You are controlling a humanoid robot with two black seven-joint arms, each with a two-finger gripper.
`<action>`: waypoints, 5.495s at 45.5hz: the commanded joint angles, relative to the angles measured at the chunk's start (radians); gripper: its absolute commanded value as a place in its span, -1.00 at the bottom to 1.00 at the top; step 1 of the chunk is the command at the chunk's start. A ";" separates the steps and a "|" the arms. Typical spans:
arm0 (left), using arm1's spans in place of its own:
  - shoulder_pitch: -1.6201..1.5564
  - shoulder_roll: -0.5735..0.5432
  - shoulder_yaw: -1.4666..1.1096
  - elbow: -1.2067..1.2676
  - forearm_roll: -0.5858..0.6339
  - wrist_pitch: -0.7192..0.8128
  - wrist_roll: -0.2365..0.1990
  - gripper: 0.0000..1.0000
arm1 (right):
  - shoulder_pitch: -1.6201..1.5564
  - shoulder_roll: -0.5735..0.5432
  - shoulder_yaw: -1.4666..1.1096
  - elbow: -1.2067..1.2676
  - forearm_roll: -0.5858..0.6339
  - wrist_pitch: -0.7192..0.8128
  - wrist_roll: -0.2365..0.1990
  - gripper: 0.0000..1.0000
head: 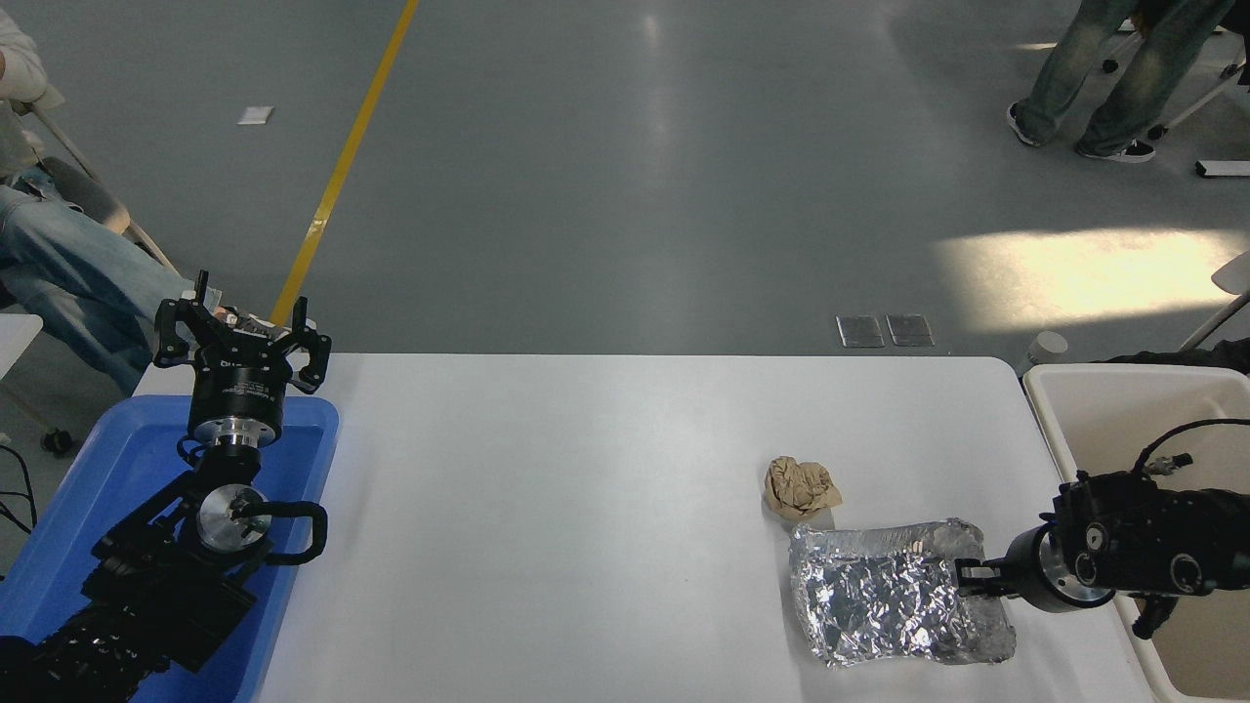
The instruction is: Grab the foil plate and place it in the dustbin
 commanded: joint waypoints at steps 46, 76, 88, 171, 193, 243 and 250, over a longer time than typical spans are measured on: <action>0.000 0.000 0.002 0.000 0.003 0.000 0.002 0.98 | 1.130 -0.318 -0.457 0.535 0.231 0.402 0.002 -1.00; 0.000 0.000 0.002 0.000 0.003 -0.002 0.002 0.98 | 1.440 -0.264 -0.550 0.525 0.251 0.615 -0.003 -1.00; 0.000 0.000 0.002 0.000 0.003 0.000 0.000 0.98 | 1.453 -0.283 -0.615 0.486 0.237 0.615 -0.001 -1.00; 0.000 0.000 0.000 0.000 0.000 0.000 -0.001 0.98 | -0.428 -0.082 0.091 -0.880 0.664 -0.043 0.027 -1.00; 0.000 0.000 0.000 0.002 0.000 0.002 -0.001 0.98 | -0.417 -0.068 0.093 -0.816 0.664 -0.035 0.034 1.00; 0.000 0.000 0.002 0.000 0.002 0.000 0.000 0.98 | 0.920 -0.215 -0.383 0.416 0.371 0.385 0.024 1.00; 0.000 0.000 0.002 0.000 0.002 0.000 0.000 0.98 | 1.063 -0.165 -0.383 0.505 0.418 0.492 0.024 1.00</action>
